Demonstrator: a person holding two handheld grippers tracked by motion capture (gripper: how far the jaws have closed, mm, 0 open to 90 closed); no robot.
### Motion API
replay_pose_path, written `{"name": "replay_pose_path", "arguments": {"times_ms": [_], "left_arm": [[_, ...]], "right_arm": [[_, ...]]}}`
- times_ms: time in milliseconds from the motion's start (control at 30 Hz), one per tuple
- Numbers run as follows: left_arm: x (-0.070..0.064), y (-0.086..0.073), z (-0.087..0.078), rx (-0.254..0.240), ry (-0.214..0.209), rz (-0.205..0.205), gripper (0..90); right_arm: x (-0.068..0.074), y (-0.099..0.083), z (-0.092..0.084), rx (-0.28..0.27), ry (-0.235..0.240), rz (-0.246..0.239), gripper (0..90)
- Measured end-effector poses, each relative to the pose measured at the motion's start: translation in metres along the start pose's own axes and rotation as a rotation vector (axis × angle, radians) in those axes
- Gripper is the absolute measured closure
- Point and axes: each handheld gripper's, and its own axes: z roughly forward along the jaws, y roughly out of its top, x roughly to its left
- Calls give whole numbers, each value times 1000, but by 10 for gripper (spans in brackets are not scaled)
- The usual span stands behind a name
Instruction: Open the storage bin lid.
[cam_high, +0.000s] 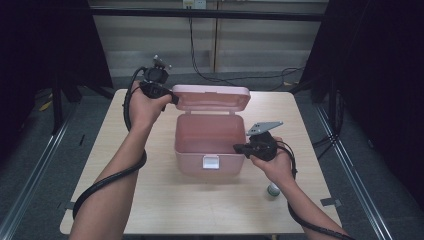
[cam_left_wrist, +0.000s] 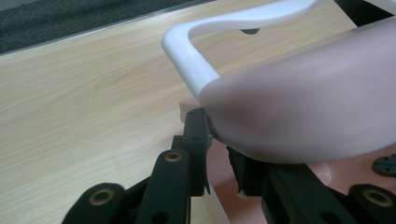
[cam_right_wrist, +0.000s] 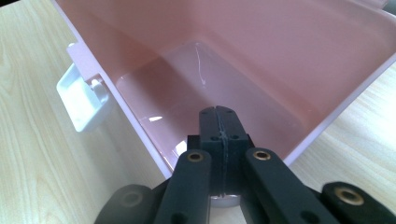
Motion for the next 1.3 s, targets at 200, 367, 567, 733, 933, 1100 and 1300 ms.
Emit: {"name": "replay_pose_path", "arguments": {"times_ms": [200, 367, 567, 733, 933, 1100, 1300], "left_arm": [[1, 9, 1, 25, 24, -11, 793], [3, 15, 2, 40, 35, -25, 805], [4, 23, 5, 54, 39, -34, 815], [5, 27, 5, 72, 52, -37, 827], [2, 26, 1, 95, 73, -39, 838], [1, 24, -3, 113, 81, -53, 841], [1, 26, -1, 107, 85, -70, 841]], "right_arm": [[0, 0, 0, 2, 3, -6, 900], [-1, -1, -1, -7, 11, 0, 900], [0, 0, 0, 1, 29, -14, 900], [-1, -1, -1, -6, 44, -10, 900], [1, 0, -1, 4, 57, -31, 900], [5, -1, -2, 7, 73, -41, 900], [9, -1, -3, 11, 74, -55, 900]]}}
